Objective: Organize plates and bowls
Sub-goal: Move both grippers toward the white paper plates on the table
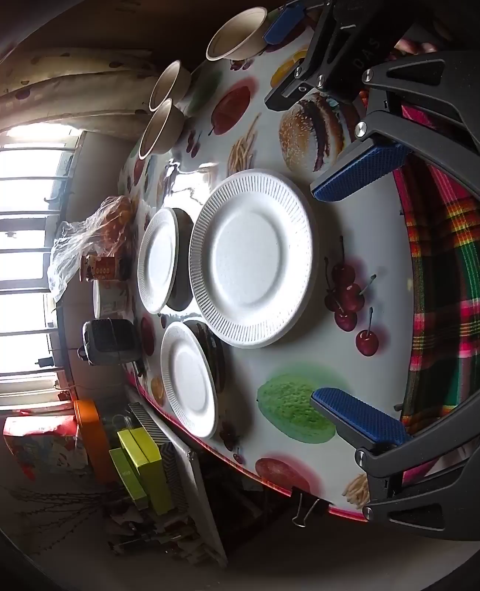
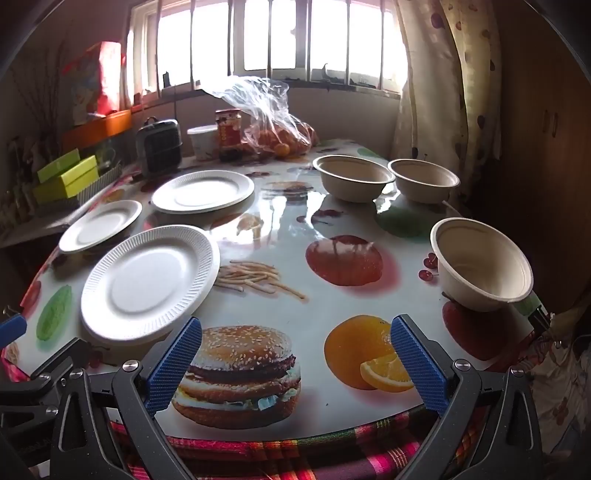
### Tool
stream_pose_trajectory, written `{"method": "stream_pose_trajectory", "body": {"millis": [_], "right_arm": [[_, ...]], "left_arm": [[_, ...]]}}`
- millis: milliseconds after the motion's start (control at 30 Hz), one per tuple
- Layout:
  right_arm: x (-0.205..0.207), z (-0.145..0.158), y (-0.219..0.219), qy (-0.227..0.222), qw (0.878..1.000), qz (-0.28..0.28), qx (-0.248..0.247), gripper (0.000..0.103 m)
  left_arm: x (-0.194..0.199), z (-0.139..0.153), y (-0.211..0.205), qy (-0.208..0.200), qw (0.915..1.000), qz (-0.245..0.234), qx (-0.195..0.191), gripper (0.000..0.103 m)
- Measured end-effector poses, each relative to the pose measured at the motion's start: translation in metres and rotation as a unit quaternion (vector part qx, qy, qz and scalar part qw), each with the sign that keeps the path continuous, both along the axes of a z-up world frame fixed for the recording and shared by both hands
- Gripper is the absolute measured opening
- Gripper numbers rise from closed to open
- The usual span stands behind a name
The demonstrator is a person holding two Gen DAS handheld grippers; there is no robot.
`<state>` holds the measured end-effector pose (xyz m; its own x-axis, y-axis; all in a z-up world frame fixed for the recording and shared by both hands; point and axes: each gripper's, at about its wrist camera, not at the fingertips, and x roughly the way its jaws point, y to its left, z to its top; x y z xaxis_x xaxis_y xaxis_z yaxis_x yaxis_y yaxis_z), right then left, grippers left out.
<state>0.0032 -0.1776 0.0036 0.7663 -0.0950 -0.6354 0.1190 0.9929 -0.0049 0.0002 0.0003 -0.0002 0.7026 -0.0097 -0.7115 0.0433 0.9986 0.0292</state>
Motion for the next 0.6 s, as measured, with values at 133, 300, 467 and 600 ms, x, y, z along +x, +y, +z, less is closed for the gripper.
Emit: {"method": "stream_pose_trajectory", "body": {"millis": [133, 300, 467, 600], "right_arm": [[0.0010, 0.0001, -0.0007, 0.000, 1.000, 0.000, -0.001, 0.103], [0.0022, 0.0002, -0.0015, 0.001, 1.000, 0.001, 0.001, 0.103], [0.0067, 0.0015, -0.0026, 0.003, 1.000, 0.002, 0.000, 0.103], [0.0055, 0.0031, -0.0021, -0.003, 1.000, 0.002, 0.001, 0.103]], "left_arm": [[0.0011, -0.0003, 0.0016, 0.001, 1.0000, 0.000, 0.000, 0.102], [0.0031, 0.0010, 0.0008, 0.002, 1.0000, 0.003, -0.001, 0.102], [0.0062, 0.0049, 0.0036, 0.002, 1.0000, 0.009, 0.001, 0.102], [0.0049, 0.0039, 0.0004, 0.000, 0.9999, 0.007, 0.011, 0.102]]}}
